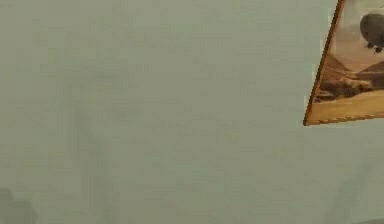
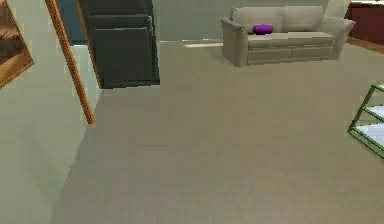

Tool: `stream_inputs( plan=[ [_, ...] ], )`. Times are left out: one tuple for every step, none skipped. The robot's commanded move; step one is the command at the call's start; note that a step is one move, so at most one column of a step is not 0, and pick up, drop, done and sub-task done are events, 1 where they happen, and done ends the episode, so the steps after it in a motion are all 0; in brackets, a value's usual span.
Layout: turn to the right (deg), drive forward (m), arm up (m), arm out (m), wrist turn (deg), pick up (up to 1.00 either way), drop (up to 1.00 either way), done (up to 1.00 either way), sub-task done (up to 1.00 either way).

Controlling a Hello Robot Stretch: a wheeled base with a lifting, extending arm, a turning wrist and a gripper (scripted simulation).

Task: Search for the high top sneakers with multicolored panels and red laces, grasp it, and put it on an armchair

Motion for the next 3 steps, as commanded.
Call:
stream_inputs(
  plan=[
    [-45.0, 0.0, 0.0, 0.0, 0.0, 0.0, 0.0, 0.0, 0.0],
    [-45.0, 0.0, 0.0, 0.0, 0.0, 0.0, 0.0, 0.0, 0.0],
    [-36.0, 0.0, 0.0, 0.0, 0.0, 0.0, 0.0, 0.0, 0.0]
  ],
)
